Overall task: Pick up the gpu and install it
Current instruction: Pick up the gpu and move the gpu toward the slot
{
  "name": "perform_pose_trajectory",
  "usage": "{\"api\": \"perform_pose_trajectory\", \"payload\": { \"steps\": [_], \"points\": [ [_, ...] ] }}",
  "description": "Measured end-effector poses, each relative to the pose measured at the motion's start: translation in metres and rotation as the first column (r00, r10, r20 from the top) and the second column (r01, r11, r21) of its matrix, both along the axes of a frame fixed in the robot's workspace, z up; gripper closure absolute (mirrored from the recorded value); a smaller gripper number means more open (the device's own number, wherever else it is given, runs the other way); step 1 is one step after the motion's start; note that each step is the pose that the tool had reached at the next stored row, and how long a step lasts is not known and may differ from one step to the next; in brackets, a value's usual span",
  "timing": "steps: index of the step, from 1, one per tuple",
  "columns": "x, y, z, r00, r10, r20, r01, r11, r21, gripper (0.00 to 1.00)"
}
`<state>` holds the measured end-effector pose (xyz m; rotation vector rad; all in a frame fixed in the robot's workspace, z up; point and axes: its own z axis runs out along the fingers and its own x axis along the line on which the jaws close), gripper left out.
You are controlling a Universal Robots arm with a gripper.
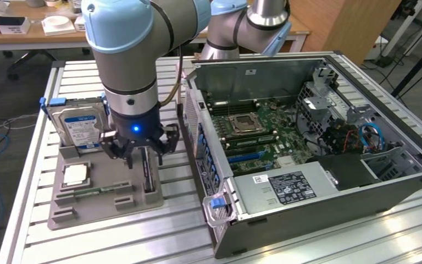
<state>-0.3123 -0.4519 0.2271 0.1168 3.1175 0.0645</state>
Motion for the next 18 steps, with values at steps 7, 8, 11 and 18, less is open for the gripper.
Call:
{"api": "perform_pose_trajectory", "payload": {
  "steps": [7, 8, 11, 18],
  "points": [
    [0.0, 0.0, 0.0, 1.0, 0.0, 0.0, 0.0, 1.0, 0.0, 0.51],
    [0.0, 0.0004, 0.0, 1.0, 0.0, 0.0, 0.0, 1.0, 0.0, 0.51],
    [0.0, 0.0016, -0.0001, 1.0, 0.0, 0.0, 0.0, 1.0, 0.0, 0.51],
    [-0.0002, 0.0051, -0.0001, 1.0, 0.0, 0.0, 0.0, 1.0, 0.0, 0.51]
  ]
}}
